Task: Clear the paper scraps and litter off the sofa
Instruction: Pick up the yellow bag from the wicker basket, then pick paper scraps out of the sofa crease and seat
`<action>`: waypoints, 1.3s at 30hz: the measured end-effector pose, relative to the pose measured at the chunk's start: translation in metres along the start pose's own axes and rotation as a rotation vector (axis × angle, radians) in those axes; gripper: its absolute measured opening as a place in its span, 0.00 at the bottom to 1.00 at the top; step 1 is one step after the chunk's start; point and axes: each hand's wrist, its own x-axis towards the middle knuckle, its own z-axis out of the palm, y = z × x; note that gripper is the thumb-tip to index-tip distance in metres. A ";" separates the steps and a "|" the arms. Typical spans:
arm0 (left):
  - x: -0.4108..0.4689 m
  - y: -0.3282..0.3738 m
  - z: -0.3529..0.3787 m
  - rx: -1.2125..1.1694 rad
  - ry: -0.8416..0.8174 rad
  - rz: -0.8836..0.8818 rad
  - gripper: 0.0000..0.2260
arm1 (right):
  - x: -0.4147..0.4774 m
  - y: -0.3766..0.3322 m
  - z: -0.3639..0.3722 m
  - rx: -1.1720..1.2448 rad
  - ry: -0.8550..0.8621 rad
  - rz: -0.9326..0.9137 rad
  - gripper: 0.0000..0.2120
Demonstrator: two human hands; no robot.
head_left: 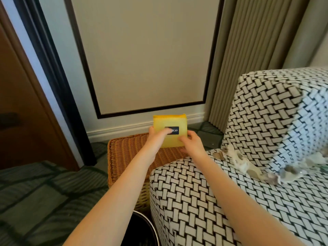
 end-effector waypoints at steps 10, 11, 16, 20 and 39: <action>-0.065 0.023 0.077 -0.135 -0.108 -0.268 0.23 | -0.109 0.004 -0.098 -0.171 -0.012 -0.236 0.17; -0.072 0.023 0.084 -0.088 -0.136 -0.239 0.21 | -0.117 0.009 -0.108 -0.161 -0.011 -0.208 0.20; -0.093 0.026 0.106 0.209 -0.266 -0.086 0.10 | -0.134 0.017 -0.161 -0.071 -0.203 -0.103 0.25; -0.095 0.031 0.108 0.410 -0.242 0.002 0.14 | -0.125 0.021 -0.196 -0.260 0.038 -0.097 0.20; -0.064 0.002 0.145 0.827 -0.211 0.462 0.14 | -0.095 0.038 -0.161 -1.285 0.119 -0.179 0.09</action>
